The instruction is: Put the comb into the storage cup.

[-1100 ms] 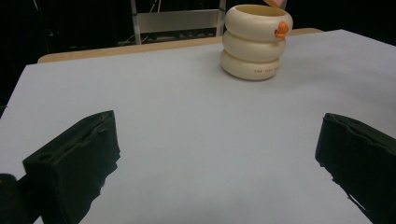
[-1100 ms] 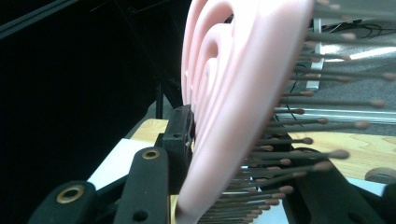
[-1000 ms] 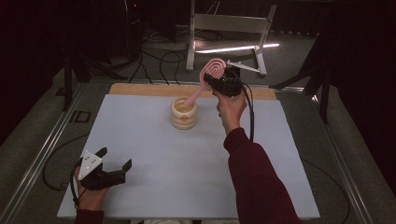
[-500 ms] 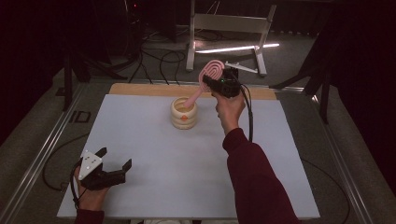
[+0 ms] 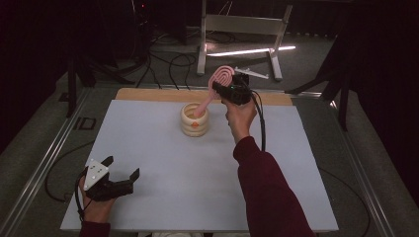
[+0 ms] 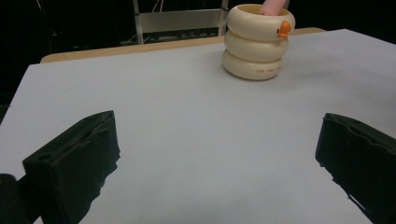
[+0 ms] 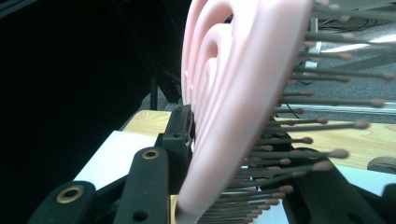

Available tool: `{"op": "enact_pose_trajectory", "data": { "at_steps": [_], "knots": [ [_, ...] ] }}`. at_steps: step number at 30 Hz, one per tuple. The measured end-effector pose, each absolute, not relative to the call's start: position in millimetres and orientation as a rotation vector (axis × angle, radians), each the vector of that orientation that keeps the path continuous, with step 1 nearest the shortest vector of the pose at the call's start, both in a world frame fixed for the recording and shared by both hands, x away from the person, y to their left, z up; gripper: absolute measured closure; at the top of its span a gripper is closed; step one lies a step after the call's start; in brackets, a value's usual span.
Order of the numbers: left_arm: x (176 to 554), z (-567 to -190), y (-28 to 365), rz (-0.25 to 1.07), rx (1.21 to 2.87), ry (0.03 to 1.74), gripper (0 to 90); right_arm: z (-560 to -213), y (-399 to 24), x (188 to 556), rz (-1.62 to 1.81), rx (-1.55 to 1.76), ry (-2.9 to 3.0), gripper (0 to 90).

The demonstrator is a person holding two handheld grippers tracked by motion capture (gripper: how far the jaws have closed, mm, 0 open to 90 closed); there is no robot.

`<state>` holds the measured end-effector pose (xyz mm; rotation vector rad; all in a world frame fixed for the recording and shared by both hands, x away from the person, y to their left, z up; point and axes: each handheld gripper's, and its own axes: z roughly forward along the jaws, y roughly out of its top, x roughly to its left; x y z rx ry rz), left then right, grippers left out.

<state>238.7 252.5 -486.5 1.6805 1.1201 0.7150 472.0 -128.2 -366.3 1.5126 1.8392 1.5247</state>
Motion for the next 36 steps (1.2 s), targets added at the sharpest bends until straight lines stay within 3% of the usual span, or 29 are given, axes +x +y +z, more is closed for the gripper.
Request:
{"op": "enact_pose_trajectory", "data": {
  "at_steps": [36],
  "knots": [
    [238, -486, 252, 0.718, 1.681, 1.117, 0.3, -388, -115, 474, 1.460, 1.521, 1.853, 63.8]
  ]
}}
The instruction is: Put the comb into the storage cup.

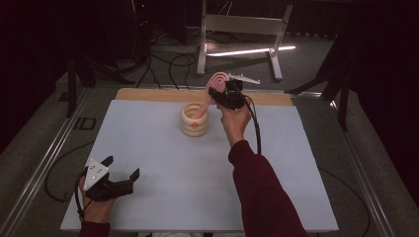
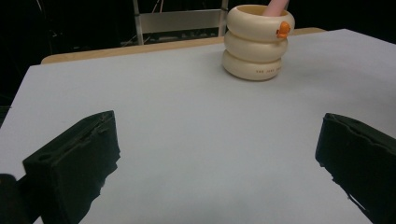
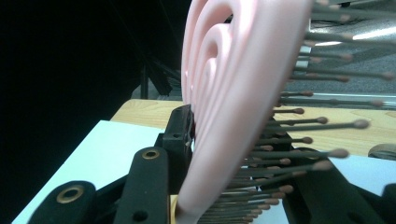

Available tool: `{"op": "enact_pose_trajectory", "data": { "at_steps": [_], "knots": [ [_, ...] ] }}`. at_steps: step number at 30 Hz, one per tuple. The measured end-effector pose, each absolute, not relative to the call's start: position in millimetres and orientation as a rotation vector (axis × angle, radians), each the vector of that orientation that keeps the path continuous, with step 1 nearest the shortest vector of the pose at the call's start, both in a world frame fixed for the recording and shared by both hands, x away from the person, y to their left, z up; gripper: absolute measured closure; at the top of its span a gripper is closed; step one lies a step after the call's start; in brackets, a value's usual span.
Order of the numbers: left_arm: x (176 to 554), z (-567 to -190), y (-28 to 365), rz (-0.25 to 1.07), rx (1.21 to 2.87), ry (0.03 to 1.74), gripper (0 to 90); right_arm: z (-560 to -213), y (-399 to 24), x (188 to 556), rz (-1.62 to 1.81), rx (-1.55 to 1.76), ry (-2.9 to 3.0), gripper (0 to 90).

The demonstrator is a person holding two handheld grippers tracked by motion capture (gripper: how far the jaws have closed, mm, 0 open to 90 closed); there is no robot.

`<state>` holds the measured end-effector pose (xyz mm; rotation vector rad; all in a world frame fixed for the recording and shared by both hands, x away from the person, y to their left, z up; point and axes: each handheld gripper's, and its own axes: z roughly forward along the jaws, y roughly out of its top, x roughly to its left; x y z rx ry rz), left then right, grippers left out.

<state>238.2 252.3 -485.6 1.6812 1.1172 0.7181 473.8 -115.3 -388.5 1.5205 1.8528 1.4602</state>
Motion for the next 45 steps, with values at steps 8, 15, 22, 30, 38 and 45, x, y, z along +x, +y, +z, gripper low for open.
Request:
{"op": "enact_pose_trajectory", "data": {
  "at_steps": [8, 15, 22, 30, 38, 45],
  "knots": [
    [238, -485, 252, 0.717, 1.682, 1.119, 0.3, -391, -114, 474, 1.455, 1.517, 1.862, 63.8],
    [238, -485, 252, 0.717, 1.680, 1.119, 0.3, -394, -111, 473, 1.453, 1.516, 1.870, 63.8],
    [238, -486, 252, 0.716, 1.678, 1.119, 0.3, -397, -108, 474, 1.448, 1.522, 1.879, 63.8],
    [238, -485, 252, 0.717, 1.678, 1.118, 0.3, -401, -103, 474, 1.444, 1.522, 1.888, 63.8],
    [238, -485, 253, 0.716, 1.670, 1.120, 0.3, -404, -96, 474, 1.447, 1.522, 1.899, 63.8],
    [238, -485, 253, 0.719, 1.671, 1.118, 0.3, -406, -93, 473, 1.436, 1.514, 1.909, 63.8]
  ]
}}
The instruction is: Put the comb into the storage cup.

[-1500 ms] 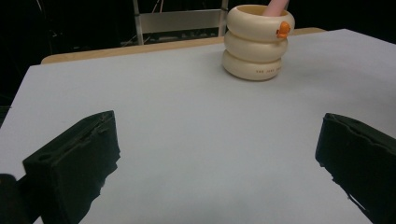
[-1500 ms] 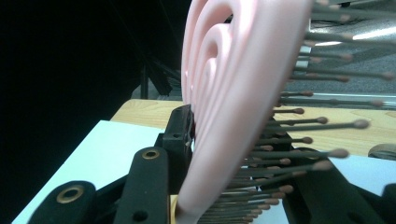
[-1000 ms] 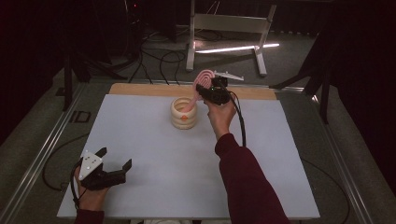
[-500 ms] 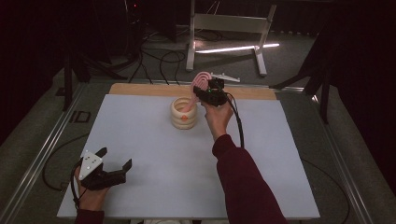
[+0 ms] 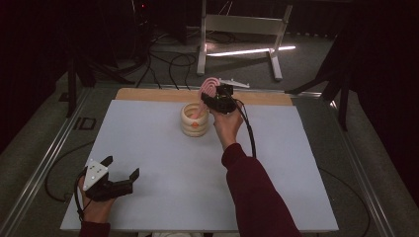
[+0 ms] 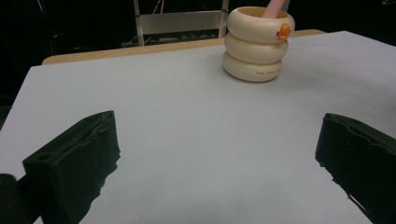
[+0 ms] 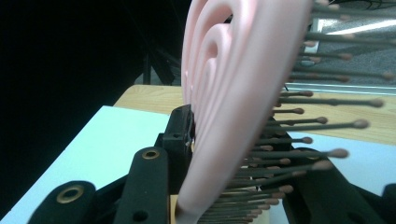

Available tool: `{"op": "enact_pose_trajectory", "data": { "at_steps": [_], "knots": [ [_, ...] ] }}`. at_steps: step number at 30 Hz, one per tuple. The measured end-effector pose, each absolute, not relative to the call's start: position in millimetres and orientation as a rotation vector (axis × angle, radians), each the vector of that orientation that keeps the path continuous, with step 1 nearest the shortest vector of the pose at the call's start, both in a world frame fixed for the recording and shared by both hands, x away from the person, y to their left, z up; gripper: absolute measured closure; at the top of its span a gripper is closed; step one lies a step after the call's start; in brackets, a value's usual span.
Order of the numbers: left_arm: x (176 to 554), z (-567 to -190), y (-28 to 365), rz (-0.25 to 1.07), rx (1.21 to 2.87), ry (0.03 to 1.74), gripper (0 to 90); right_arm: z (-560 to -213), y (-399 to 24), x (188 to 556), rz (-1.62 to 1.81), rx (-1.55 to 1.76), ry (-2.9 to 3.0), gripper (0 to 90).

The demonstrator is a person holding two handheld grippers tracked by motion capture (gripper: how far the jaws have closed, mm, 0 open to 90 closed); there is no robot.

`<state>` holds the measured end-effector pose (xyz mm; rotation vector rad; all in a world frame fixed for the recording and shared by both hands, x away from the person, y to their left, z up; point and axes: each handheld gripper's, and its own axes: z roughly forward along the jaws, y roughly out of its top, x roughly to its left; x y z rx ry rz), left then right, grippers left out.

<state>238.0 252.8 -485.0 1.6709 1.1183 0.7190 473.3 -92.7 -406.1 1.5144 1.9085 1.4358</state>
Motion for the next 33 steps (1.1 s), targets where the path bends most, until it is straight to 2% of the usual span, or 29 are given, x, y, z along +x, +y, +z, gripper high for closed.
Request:
{"op": "enact_pose_trajectory", "data": {
  "at_steps": [33],
  "knots": [
    [237, -484, 254, 0.719, 1.668, 1.115, 0.3, -415, -79, 475, 1.399, 1.515, 1.922, 63.8]
  ]
}}
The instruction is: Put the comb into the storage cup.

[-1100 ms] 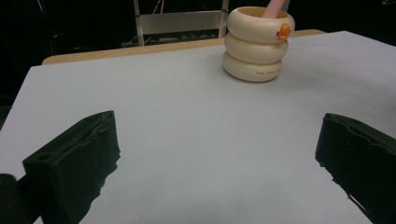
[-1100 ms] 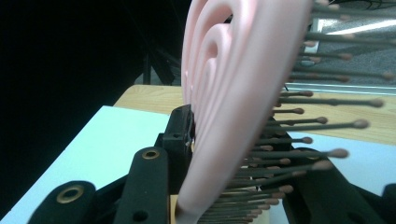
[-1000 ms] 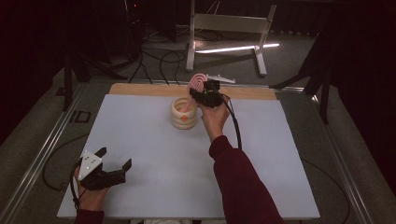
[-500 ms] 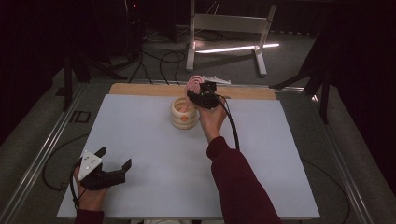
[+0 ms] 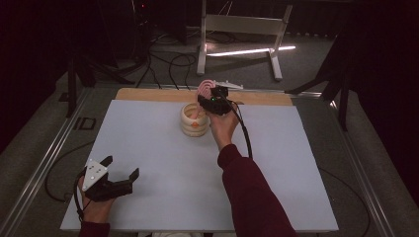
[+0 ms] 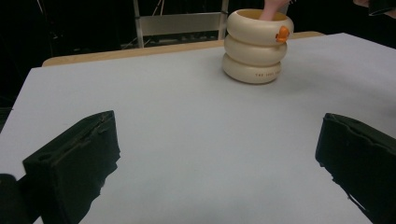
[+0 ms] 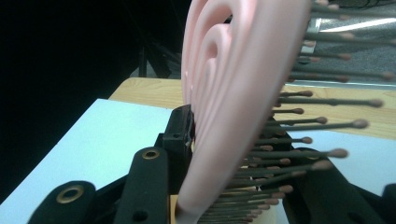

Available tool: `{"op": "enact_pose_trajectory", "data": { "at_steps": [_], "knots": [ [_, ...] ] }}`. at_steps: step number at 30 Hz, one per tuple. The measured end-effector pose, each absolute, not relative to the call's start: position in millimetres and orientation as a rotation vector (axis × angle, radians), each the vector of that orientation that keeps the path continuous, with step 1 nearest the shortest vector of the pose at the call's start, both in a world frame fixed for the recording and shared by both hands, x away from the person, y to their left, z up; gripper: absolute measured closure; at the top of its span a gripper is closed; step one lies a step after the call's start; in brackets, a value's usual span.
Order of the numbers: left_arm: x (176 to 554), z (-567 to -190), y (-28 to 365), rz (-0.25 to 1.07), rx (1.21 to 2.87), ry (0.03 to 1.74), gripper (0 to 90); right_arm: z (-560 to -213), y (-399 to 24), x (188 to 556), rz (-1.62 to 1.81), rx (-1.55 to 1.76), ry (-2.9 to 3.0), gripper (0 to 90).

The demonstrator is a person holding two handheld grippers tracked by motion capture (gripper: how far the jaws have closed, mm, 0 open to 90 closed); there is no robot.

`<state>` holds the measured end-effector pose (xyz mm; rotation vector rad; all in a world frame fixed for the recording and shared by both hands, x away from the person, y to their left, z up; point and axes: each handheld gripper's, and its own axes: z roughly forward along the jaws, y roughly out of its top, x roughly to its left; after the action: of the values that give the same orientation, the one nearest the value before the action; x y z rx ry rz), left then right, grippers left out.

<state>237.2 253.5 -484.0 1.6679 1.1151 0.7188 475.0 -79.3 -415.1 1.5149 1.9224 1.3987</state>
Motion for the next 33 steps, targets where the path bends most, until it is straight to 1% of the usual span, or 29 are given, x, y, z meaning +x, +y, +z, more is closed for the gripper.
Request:
{"op": "enact_pose_trajectory", "data": {
  "at_steps": [33],
  "knots": [
    [238.0, -485.6, 252.8, 0.715, 1.668, 1.118, 0.3, -420.8, -71.2, 475.7, 1.381, 1.523, 1.906, 63.6]
  ]
}}
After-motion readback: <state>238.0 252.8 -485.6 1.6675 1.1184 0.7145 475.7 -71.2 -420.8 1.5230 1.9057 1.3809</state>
